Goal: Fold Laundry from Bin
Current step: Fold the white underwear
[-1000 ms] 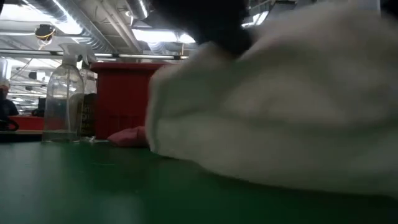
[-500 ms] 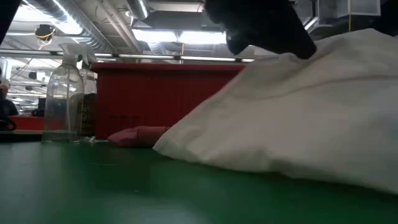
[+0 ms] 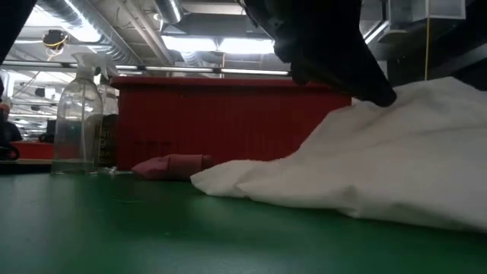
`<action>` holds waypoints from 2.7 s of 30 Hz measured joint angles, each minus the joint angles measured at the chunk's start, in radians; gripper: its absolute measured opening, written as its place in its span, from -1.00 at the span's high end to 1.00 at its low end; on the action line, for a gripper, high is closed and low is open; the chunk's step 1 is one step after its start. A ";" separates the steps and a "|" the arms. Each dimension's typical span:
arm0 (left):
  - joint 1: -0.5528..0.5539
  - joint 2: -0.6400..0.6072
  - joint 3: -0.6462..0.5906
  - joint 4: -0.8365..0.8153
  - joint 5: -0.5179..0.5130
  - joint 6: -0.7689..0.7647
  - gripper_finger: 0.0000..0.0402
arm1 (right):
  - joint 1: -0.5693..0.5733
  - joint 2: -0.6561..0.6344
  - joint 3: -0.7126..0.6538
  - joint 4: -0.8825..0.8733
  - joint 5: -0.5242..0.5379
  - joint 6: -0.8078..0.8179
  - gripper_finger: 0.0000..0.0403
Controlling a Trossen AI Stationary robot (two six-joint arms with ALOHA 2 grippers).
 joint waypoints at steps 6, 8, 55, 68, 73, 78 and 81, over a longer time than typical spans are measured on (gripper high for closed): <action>0.002 0.011 0.000 0.003 -0.060 0.010 0.96 | 0.000 0.000 0.000 0.002 0.001 0.000 0.35; 0.002 0.013 0.000 0.008 -0.064 0.006 0.89 | 0.000 0.000 0.000 0.003 0.002 0.000 0.35; -0.003 0.013 0.000 0.025 -0.078 -0.003 0.43 | 0.151 0.165 -0.124 0.288 0.274 -0.258 0.41; -0.006 -0.060 -0.001 -0.118 -0.069 -0.046 0.54 | 0.148 0.169 -0.104 0.273 0.202 -0.225 0.90; -0.006 -0.065 -0.001 -0.139 -0.061 -0.089 0.55 | 0.150 0.176 -0.023 0.139 0.177 -0.229 0.98; -0.005 -0.065 -0.001 -0.148 -0.042 -0.092 0.55 | 0.150 0.175 0.060 0.003 0.185 -0.235 0.96; -0.006 -0.065 -0.001 -0.149 -0.041 -0.092 0.55 | 0.150 0.175 0.111 -0.037 0.187 -0.259 0.99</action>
